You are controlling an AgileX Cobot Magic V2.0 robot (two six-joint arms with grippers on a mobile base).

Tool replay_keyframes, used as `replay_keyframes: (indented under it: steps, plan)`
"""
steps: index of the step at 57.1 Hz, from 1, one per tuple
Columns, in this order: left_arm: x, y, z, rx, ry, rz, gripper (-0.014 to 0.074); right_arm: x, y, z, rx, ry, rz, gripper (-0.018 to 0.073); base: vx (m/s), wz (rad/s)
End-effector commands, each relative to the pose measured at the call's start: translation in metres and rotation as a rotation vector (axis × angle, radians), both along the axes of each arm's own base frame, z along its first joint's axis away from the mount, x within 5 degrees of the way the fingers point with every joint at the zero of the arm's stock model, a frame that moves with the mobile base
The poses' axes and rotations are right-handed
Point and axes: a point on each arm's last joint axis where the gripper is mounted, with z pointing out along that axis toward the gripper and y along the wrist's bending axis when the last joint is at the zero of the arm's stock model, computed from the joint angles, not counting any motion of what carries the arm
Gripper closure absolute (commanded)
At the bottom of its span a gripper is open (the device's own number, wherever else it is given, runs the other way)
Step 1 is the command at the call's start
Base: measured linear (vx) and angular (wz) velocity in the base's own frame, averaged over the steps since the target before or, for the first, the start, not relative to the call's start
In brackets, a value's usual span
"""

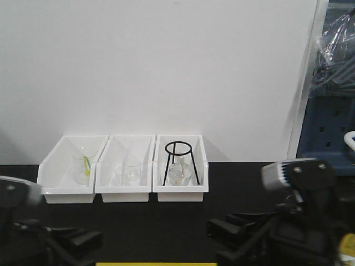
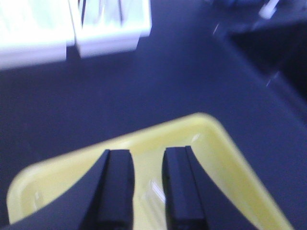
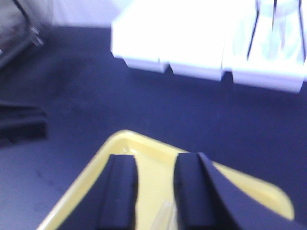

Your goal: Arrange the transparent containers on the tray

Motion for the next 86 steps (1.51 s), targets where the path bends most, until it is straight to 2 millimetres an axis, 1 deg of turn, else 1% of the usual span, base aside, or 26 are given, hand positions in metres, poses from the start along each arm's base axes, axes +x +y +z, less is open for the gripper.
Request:
replay_keyframes:
  steps: [1,5,9,16,21,30,60,67,71,77,80,83,86]
  plan:
    - [-0.028,0.017,0.042,-0.069,-0.212,-0.011,0.0367,-0.022,-0.019,0.031,0.005,-0.149,0.008,0.0389,0.00,0.00]
    - [-0.052,0.033,0.055,-0.062,-0.284,-0.011,0.0412,-0.040,-0.036,0.037,-0.066,-0.177,0.013,0.0453,0.00,0.00]
    - [-0.067,0.043,0.059,-0.029,-0.304,-0.008,0.0447,-0.051,-0.046,0.039,-0.098,-0.206,0.006,0.0503,0.00,0.00]
    - [-0.084,0.056,0.060,0.010,-0.310,0.002,0.0503,-0.062,-0.056,0.043,-0.086,-0.251,-0.002,0.0575,0.00,0.00]
    - [-0.091,0.061,0.059,0.019,-0.303,0.006,0.0540,-0.065,-0.058,0.045,-0.075,-0.262,-0.004,0.0573,0.00,0.00]
    - [-0.095,0.063,0.059,0.021,-0.298,0.007,0.0563,-0.066,-0.058,0.046,-0.066,-0.257,-0.002,0.0572,0.00,0.00]
    - [-0.095,0.063,0.059,0.023,-0.295,0.007,0.0561,-0.066,-0.058,0.046,-0.065,-0.258,-0.002,0.0572,0.00,0.00]
    - [-0.095,0.069,0.060,0.111,-0.353,0.031,0.0561,-0.066,-0.058,0.046,-0.065,-0.258,-0.002,0.0572,0.00,0.00]
    - [-0.098,0.077,0.056,0.158,-0.375,0.072,0.0570,-0.066,-0.058,0.046,-0.066,-0.258,-0.002,0.0572,0.00,0.00]
    - [-0.108,0.089,0.047,0.137,-0.401,0.163,0.0605,-0.066,-0.058,0.046,-0.065,-0.259,-0.002,0.0572,0.00,0.00]
    - [-0.114,0.094,0.037,0.144,-0.425,0.209,0.0605,-0.066,-0.058,0.046,-0.065,-0.259,-0.002,0.0572,0.00,0.00]
    - [-0.122,0.101,0.024,0.150,-0.459,0.263,0.0605,-0.066,-0.058,0.046,-0.065,-0.259,-0.002,0.0572,0.00,0.00]
    - [-0.127,0.104,0.009,0.165,-0.479,0.302,0.0604,-0.066,-0.058,0.046,-0.065,-0.259,-0.002,0.0572,0.00,0.00]
